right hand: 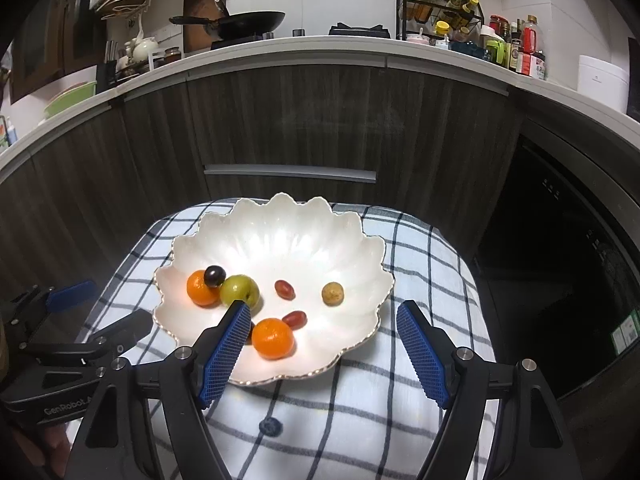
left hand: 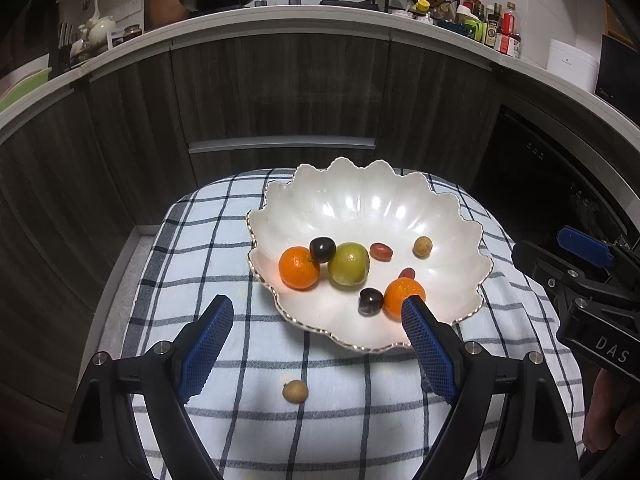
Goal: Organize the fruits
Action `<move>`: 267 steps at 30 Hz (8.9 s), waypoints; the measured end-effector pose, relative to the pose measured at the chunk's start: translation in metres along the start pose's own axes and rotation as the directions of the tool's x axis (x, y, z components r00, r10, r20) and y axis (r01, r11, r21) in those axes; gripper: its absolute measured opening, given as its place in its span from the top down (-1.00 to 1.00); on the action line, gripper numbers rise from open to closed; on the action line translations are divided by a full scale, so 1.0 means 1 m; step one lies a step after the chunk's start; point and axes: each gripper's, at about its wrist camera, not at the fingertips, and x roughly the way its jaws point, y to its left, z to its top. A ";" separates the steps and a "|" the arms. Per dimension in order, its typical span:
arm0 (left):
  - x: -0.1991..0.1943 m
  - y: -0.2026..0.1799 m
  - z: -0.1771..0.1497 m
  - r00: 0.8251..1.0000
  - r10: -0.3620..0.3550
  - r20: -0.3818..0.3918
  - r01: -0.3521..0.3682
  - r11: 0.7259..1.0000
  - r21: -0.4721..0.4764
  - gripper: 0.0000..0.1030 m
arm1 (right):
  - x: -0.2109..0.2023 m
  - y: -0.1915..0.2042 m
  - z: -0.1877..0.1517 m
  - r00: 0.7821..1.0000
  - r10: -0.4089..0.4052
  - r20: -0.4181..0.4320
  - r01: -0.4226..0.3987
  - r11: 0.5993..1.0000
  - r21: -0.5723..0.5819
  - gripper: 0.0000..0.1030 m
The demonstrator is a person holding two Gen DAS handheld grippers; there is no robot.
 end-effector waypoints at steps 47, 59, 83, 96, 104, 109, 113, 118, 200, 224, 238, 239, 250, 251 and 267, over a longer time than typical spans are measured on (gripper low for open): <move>0.006 0.006 -0.080 0.998 -0.009 -0.056 0.011 1.000 0.022 -0.67 | -0.007 0.017 -0.076 0.998 -0.030 -0.055 0.030 0.999 0.010 -0.48; 0.026 0.000 -0.098 0.996 -0.040 -0.078 0.047 0.995 0.091 -0.36 | 0.014 0.026 -0.098 0.997 0.019 -0.077 -0.023 0.999 -0.043 -0.48; 0.057 0.013 -0.099 0.998 0.017 -0.061 -0.010 0.994 0.113 0.09 | 0.048 0.048 -0.114 0.989 0.088 -0.121 -0.096 0.994 -0.061 -0.32; 0.079 0.016 -0.095 0.992 -0.010 -0.123 0.019 0.997 0.075 0.24 | 0.073 0.043 -0.121 0.973 0.115 -0.198 -0.117 0.993 0.005 0.14; 0.079 0.012 -0.094 0.993 -0.019 -0.119 0.029 0.996 0.084 0.55 | 0.072 0.038 -0.122 0.975 0.110 -0.193 -0.108 0.994 0.020 0.54; 0.074 0.008 -0.097 0.992 -0.031 -0.121 0.041 0.995 0.086 0.55 | 0.069 0.036 -0.122 0.976 0.110 -0.188 -0.108 0.994 0.025 0.54; 0.064 0.002 -0.098 0.993 -0.031 -0.114 0.042 0.994 0.098 0.55 | 0.063 0.033 -0.120 0.979 0.111 -0.172 -0.107 0.994 0.034 0.54; 0.055 -0.002 -0.097 0.993 -0.035 -0.112 0.046 0.994 0.097 0.55 | 0.056 0.029 -0.119 0.980 0.112 -0.162 -0.105 0.993 0.050 0.54; 0.060 -0.016 0.020 0.998 -0.036 -0.056 0.037 0.999 0.019 0.55 | 0.048 -0.015 0.012 0.998 0.048 0.044 -0.050 0.997 0.061 0.54; 0.076 -0.005 0.018 0.999 -0.002 -0.054 0.000 1.000 -0.027 -0.11 | 0.078 -0.011 0.008 0.998 0.069 -0.003 -0.069 0.997 0.036 0.07; 0.037 0.003 0.020 0.999 0.050 0.015 -0.049 0.997 -0.053 -0.59 | 0.048 -0.007 0.010 0.999 0.025 0.045 -0.027 0.999 0.045 -0.53; 0.035 0.003 0.020 0.998 0.052 0.019 -0.051 0.997 -0.053 -0.60 | 0.044 -0.007 0.009 0.999 0.022 0.048 -0.024 0.999 0.048 -0.54; -0.014 0.001 0.019 0.994 0.067 0.087 -0.062 0.996 -0.062 -0.66 | 0.000 -0.008 0.007 0.997 0.001 0.081 -0.008 0.996 0.087 -0.54; -0.020 0.001 0.018 0.993 0.069 0.098 -0.062 0.996 -0.067 -0.66 | -0.006 -0.008 0.006 0.996 -0.005 0.085 -0.003 0.996 0.090 -0.54; -0.072 -0.005 0.002 0.985 0.076 0.154 -0.067 0.996 -0.065 -0.66 | -0.057 -0.002 -0.007 0.992 -0.019 0.126 0.007 0.995 0.096 -0.54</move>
